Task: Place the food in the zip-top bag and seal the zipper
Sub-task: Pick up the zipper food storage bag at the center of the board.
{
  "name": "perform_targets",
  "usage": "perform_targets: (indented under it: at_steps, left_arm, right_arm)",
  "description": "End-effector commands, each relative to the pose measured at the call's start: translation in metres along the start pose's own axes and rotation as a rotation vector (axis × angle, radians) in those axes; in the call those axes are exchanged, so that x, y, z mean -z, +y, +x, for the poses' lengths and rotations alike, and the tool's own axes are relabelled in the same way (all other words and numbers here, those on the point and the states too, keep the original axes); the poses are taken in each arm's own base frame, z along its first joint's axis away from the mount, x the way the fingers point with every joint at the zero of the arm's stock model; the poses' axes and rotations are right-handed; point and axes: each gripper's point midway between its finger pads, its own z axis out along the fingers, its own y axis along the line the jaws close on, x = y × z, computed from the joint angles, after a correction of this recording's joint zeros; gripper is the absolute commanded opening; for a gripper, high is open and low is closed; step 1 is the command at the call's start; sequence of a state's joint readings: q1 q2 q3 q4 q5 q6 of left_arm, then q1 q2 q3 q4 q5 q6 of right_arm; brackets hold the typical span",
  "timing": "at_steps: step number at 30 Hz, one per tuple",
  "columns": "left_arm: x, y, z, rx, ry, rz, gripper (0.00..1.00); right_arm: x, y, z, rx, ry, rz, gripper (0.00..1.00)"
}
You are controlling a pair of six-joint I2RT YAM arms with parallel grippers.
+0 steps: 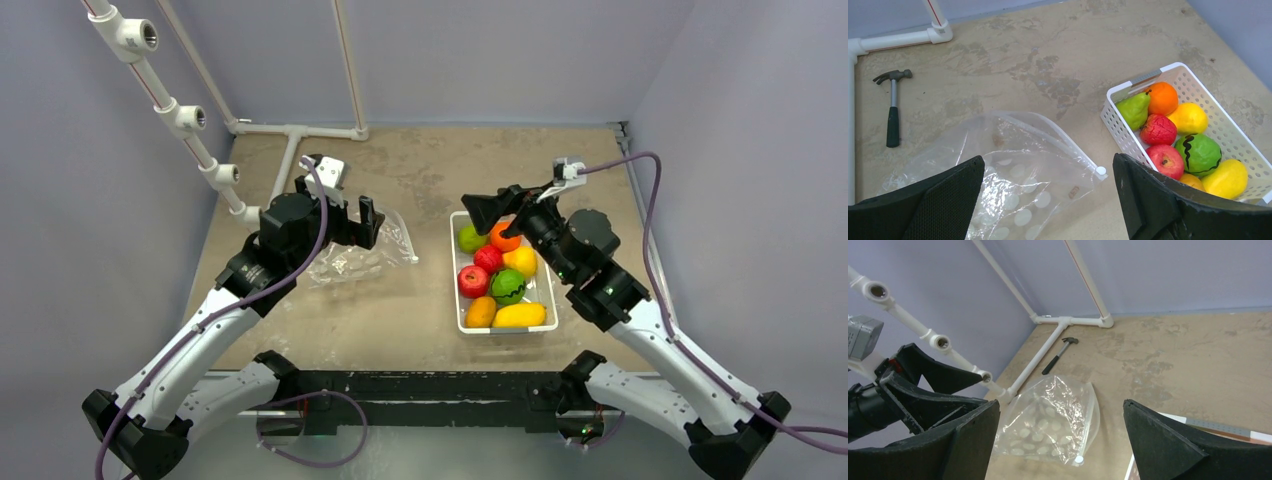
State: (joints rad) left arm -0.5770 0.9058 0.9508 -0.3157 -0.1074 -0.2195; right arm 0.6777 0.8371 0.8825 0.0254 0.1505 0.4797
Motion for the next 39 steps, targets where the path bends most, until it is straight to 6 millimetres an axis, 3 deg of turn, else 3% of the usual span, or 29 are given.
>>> perform_targets:
  at_steps: [1, 15, 33, 39]
  left_arm:
    - [0.000, 0.000, -0.006, -0.006, -0.026, 0.005, 0.99]
    - [0.004, 0.007, -0.008, -0.005, -0.038, -0.036, 0.99]
    - [0.009, 0.016, -0.013, 0.001, -0.060, -0.082, 0.98]
    - [0.011, 0.016, -0.016, 0.002, -0.069, -0.082, 0.98]
  right_arm:
    - [-0.009, 0.017, -0.006, 0.020, 0.000, -0.077, 0.94]
    - [-0.044, 0.028, 0.040, 0.010, 0.138, -0.154, 0.85]
    - [-0.095, 0.033, 0.143, -0.017, 0.380, -0.138, 0.80]
    - [-0.112, 0.022, 0.181, -0.025, 0.463, -0.095, 0.78]
